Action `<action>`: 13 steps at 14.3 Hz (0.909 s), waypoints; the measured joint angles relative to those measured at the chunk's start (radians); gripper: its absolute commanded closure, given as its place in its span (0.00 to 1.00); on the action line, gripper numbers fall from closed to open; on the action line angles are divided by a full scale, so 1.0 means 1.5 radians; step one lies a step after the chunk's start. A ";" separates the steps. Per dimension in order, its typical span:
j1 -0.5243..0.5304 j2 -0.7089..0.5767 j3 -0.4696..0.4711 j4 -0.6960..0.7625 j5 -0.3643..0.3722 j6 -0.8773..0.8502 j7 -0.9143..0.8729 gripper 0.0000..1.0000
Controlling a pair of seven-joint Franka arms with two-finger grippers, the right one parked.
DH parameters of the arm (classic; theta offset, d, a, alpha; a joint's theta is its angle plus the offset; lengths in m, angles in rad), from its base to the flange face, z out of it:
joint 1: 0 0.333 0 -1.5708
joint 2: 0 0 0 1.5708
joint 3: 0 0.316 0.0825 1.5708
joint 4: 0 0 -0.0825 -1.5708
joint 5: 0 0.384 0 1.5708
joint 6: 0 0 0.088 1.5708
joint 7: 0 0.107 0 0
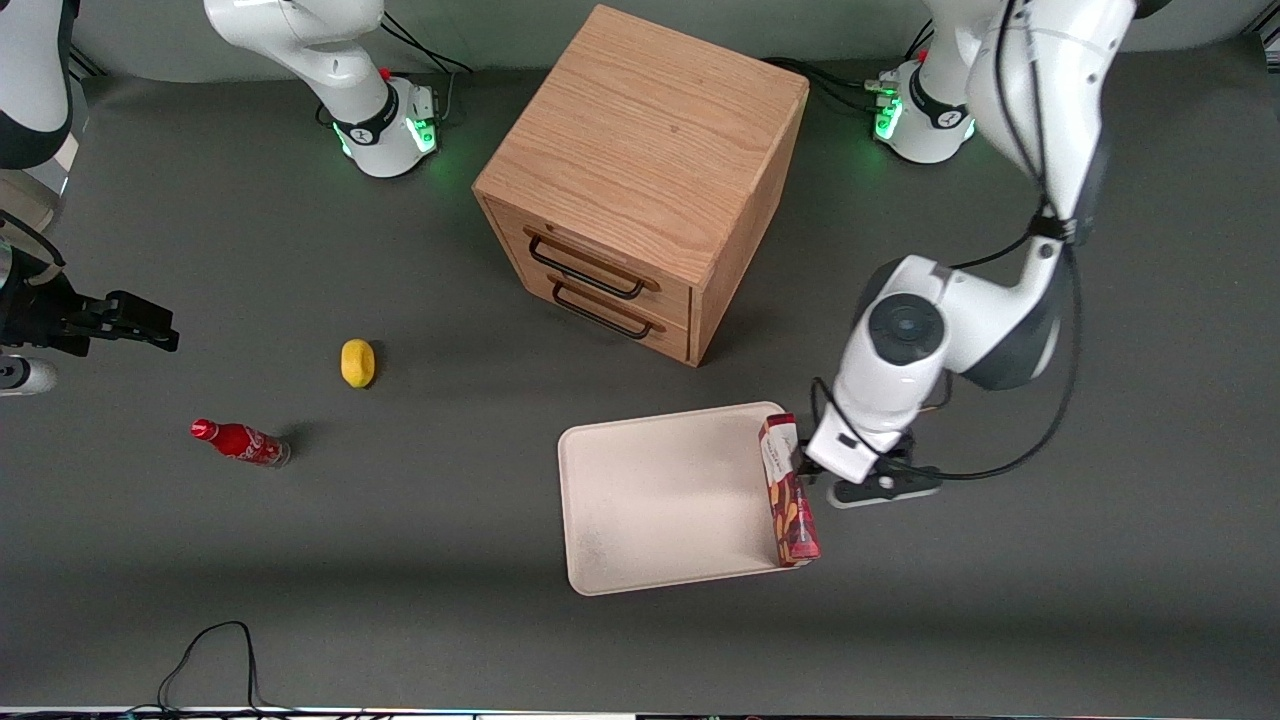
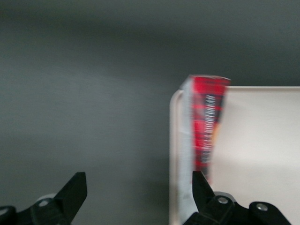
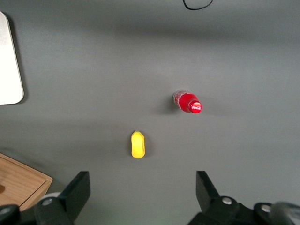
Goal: Place red cookie box on tray
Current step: 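Raise the left gripper away from the box on the tray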
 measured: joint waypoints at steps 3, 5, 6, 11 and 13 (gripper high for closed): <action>0.049 -0.055 0.000 0.020 -0.059 -0.128 0.113 0.00; 0.087 -0.084 0.001 0.050 -0.084 -0.236 0.177 0.00; 0.108 -0.100 0.001 0.062 -0.097 -0.283 0.208 0.00; 0.218 -0.200 0.008 0.055 -0.149 -0.430 0.316 0.00; 0.215 -0.266 0.029 -0.001 -0.153 -0.427 0.320 0.00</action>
